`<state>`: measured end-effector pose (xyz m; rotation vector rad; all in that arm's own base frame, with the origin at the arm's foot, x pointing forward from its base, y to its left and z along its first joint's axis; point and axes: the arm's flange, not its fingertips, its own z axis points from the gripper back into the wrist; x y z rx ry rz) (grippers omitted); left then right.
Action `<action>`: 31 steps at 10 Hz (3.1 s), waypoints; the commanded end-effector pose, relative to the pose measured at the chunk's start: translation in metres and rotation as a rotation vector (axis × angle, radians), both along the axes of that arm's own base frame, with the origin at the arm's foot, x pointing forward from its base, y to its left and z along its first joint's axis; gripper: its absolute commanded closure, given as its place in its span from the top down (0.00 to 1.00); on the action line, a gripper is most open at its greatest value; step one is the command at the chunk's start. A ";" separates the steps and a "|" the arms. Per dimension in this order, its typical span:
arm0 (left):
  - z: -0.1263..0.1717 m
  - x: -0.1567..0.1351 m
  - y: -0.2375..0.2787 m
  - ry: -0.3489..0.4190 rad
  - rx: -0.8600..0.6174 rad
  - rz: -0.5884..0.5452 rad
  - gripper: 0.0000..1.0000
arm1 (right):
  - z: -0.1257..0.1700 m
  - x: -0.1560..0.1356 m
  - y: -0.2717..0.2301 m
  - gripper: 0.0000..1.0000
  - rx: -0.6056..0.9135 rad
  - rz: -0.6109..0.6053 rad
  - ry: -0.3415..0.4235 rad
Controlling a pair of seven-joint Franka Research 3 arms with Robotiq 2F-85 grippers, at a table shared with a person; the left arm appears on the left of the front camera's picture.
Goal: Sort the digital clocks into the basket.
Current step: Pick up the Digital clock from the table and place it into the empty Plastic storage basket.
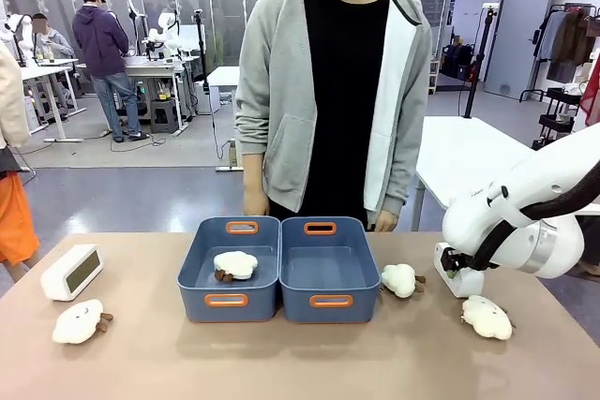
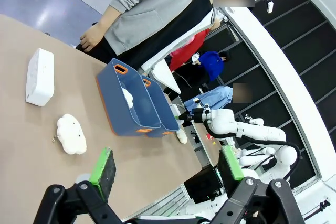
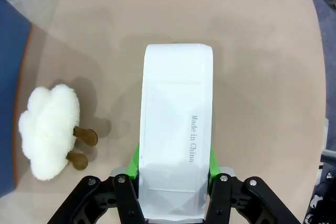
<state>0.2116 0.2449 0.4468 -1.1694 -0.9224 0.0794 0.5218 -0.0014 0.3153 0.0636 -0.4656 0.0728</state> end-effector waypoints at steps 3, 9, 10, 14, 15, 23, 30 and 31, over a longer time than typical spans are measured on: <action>0.003 0.000 0.000 -0.014 -0.014 -0.002 1.00 | 0.071 -0.025 0.011 0.00 0.112 0.057 -0.068; 0.003 0.000 0.000 -0.014 -0.014 -0.002 1.00 | 0.151 -0.131 0.102 0.00 0.231 0.530 0.028; 0.003 0.000 0.000 -0.014 -0.014 -0.002 1.00 | 0.149 -0.139 0.113 0.00 0.228 0.574 0.023; 0.003 0.000 0.000 -0.014 -0.014 -0.002 1.00 | 0.207 -0.260 0.048 0.00 0.332 0.981 0.024; 0.003 0.000 0.000 -0.014 -0.014 -0.002 1.00 | 0.221 -0.271 0.020 0.00 0.373 1.058 0.031; 0.003 0.000 0.000 -0.014 -0.014 -0.002 1.00 | 0.221 -0.260 -0.015 0.00 0.471 0.998 -0.042; 0.003 0.000 0.000 -0.014 -0.014 -0.002 1.00 | 0.198 -0.139 0.122 0.00 0.328 0.694 -0.207; 0.003 0.000 0.000 -0.014 -0.014 -0.002 1.00 | 0.180 -0.128 0.142 0.00 0.304 0.686 -0.185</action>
